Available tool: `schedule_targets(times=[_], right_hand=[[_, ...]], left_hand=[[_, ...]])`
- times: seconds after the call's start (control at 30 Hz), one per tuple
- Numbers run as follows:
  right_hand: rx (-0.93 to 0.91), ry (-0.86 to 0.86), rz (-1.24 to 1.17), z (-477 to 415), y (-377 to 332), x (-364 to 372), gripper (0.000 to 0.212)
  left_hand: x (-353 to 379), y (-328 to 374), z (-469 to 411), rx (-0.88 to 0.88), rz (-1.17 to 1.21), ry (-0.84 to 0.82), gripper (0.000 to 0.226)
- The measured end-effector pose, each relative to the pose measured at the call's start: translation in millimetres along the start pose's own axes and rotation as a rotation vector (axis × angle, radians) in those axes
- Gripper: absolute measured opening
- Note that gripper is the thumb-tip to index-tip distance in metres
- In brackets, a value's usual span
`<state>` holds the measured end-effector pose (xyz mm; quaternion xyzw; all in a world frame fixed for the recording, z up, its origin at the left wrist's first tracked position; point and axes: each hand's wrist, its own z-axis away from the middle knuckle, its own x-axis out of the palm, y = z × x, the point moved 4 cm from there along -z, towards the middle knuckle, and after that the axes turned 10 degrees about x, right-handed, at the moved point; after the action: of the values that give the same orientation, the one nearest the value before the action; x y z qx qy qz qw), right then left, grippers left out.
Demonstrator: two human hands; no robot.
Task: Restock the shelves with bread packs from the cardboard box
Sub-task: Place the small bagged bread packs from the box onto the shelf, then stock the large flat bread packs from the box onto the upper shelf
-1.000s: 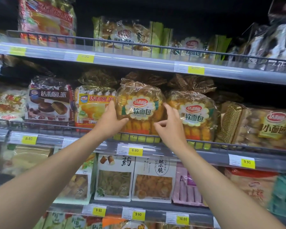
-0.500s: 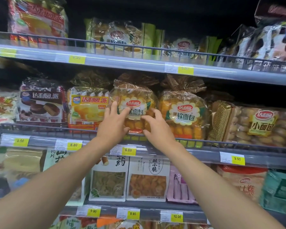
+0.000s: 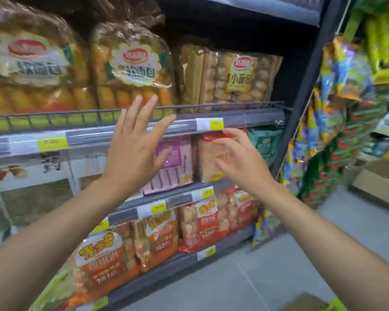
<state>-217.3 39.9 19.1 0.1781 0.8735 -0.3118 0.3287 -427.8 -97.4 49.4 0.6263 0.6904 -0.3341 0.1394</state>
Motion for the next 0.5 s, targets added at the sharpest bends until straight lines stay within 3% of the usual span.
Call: schedule_targets(times=[0.23, 0.5], right_hand=[[0.513, 0.041, 0.198, 179.9, 167.7, -107.0, 0.038], [1.058, 0.072, 0.368, 402.6, 213.8, -195.3, 0.040]], left_hand=[[98.2, 176.4, -16.9, 0.189, 0.396, -0.127, 0.074], [156.4, 357.2, 7.8, 0.368, 0.766, -0.456, 0.077]])
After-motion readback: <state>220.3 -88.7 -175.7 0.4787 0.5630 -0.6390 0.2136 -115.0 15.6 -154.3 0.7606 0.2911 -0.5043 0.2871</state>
